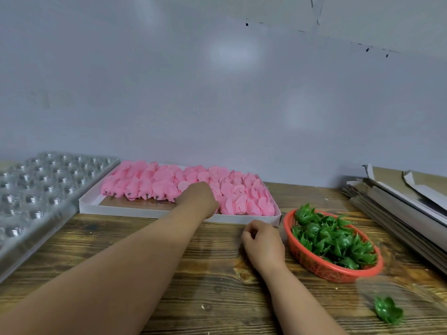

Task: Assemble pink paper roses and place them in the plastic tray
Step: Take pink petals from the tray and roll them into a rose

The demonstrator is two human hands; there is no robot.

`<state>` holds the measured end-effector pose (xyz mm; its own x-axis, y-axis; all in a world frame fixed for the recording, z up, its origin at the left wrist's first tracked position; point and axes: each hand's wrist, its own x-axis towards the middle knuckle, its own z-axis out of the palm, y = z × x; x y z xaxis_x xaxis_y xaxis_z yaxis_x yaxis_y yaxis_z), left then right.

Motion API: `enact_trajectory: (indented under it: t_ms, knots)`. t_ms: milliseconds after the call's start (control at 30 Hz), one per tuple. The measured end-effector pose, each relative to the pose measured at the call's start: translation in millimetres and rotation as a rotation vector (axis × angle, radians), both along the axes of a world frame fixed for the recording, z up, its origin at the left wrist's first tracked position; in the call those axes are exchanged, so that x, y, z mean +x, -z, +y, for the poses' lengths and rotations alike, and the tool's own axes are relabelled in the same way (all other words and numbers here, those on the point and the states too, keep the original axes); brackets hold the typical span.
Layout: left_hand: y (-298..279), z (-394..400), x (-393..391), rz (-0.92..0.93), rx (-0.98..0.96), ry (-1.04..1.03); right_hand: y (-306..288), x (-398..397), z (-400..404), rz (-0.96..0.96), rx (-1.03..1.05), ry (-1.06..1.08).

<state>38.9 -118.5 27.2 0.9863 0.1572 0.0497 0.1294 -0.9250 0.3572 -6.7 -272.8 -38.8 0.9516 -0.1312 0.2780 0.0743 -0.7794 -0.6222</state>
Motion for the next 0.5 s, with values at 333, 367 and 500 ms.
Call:
enact_trajectory:
  t_ms: [333, 367, 500]
  knots:
    - [9, -17, 32, 0.208, 0.053, 0.048, 0, 3, 0, -0.001, -0.017, -0.026]
    - [11, -18, 33, 0.189, 0.026, 0.032, 0, 3, 0, -0.001, -0.016, -0.027]
    - [16, -19, 35, 0.134, -0.018, -0.030, 1, 4, 0, -0.005, -0.006, -0.031]
